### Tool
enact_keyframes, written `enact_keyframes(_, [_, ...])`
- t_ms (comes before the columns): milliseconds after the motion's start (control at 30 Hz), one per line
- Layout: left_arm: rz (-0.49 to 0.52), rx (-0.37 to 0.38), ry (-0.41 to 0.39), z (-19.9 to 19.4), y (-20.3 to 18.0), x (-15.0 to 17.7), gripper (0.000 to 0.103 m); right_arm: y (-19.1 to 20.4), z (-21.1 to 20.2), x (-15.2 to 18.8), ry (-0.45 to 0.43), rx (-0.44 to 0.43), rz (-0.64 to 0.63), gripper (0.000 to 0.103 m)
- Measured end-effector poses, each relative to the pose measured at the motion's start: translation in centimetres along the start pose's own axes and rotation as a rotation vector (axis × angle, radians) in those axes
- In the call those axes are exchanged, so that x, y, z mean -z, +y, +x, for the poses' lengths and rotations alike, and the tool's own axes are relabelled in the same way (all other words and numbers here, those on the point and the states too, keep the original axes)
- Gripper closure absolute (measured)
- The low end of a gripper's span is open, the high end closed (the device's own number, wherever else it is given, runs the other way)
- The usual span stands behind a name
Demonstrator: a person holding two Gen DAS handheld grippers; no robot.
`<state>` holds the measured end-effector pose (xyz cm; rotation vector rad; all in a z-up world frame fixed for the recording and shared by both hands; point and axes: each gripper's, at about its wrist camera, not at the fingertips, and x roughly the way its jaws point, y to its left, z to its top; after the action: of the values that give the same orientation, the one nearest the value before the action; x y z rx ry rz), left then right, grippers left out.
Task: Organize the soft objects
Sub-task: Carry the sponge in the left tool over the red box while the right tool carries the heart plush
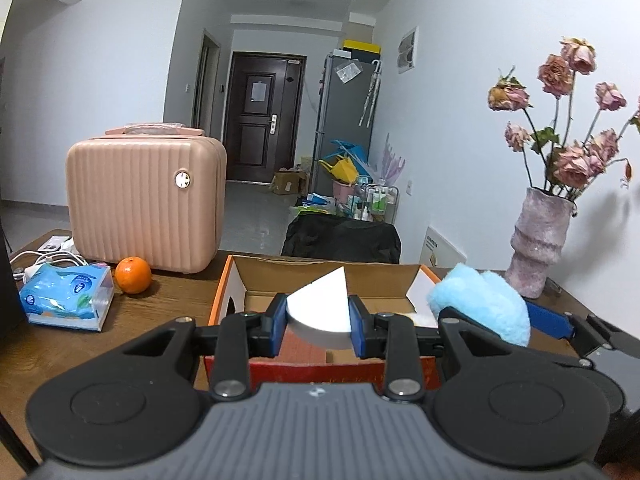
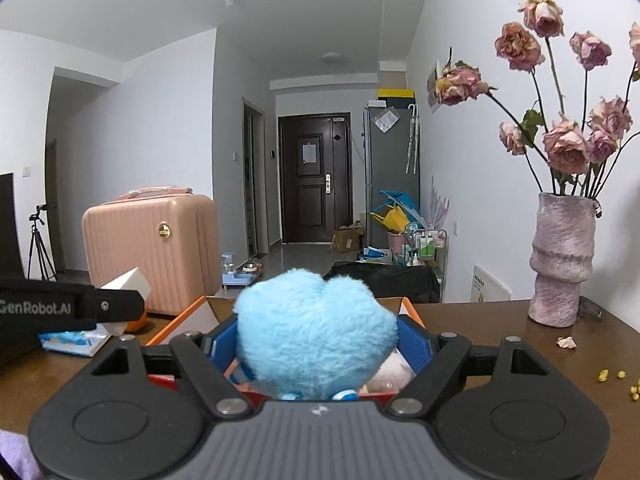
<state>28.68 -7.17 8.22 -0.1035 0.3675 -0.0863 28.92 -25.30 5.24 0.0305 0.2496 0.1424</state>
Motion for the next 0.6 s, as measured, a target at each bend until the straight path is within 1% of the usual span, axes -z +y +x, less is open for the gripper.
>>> enact_keyframes(167, [-0.03,-0.007,0.001,1.9,0.0,-0.9,0.071,-0.2,2.0,-0.3,0.023,0.001,-0.005,0.023])
enact_keyframes(333, [-0.045,-0.023,-0.002,3.7,0.1,-1.4,0.071,-0.7,3.8,-0.8,0.023,0.004,0.006,0.023])
enact_keyframes(600, [-0.057,-0.05,0.027,6.8,0.5,-2.1,0.071,-0.6,7.1,-1.7,0.05,0.002,-0.01,0.023])
